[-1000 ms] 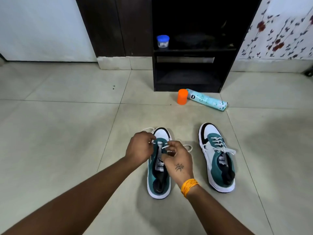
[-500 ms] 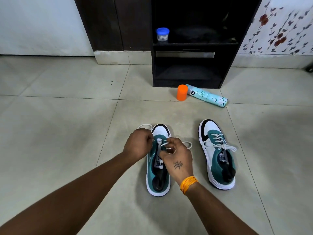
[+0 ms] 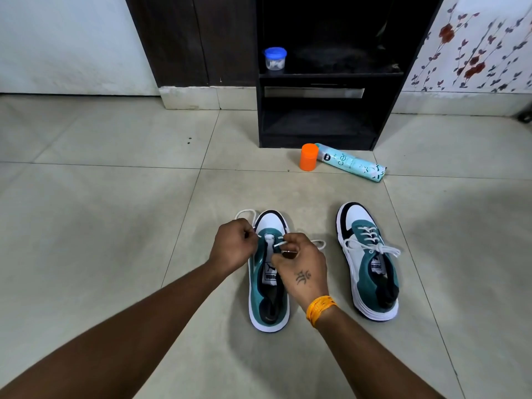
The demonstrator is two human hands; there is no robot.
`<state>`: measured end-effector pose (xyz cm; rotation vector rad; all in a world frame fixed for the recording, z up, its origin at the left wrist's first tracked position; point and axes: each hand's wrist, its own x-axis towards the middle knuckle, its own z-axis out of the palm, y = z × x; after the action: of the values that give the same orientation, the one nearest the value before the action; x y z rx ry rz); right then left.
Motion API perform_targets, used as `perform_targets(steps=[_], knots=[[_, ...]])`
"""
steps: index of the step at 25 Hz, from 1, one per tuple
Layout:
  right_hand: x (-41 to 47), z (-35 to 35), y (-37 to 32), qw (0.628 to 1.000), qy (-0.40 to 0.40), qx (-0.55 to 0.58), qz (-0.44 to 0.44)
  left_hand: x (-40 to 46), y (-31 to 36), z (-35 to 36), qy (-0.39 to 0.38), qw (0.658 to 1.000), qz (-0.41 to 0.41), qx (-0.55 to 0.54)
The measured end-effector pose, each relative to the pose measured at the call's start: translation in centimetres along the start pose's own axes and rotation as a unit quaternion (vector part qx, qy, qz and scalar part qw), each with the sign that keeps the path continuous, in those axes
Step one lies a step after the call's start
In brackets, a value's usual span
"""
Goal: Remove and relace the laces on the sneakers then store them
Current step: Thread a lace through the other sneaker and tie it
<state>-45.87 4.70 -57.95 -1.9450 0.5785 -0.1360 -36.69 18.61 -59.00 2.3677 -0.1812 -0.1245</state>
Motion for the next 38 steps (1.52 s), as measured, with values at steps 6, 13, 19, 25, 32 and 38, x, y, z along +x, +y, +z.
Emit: perform_targets(steps=[6, 13, 19, 25, 32, 38], knots=[[1.0, -0.9, -0.7, 0.994, 0.056, -0.002, -0.098, 0.0, 1.3, -1.6, 0.090, 0.991, 0.062, -0.074], [4.0, -3.8, -8.6, 0.980, 0.072, 0.048, -0.181, 0.4, 8.7, -7.3, 0.102, 0.958, 0.052, -0.263], [6.0, -7.2, -17.8, 0.965, 0.083, 0.116, -0.220, 1.1, 16.6, -13.2, 0.114, 0.944, 0.093, -0.295], [5.8, -10.5, -24.3, 0.945, 0.090, 0.140, -0.283, 1.3, 22.5, -17.7, 0.149, 0.940, 0.118, -0.284], [5.6, -12.7, -28.6, 0.935, 0.054, 0.183, -0.300, 1.1, 25.9, -21.0, 0.160, 0.933, 0.138, -0.291], [5.3, -13.7, -30.3, 0.931, 0.064, 0.162, -0.320, 1.0, 27.4, -22.9, 0.169, 0.935, 0.163, -0.265]])
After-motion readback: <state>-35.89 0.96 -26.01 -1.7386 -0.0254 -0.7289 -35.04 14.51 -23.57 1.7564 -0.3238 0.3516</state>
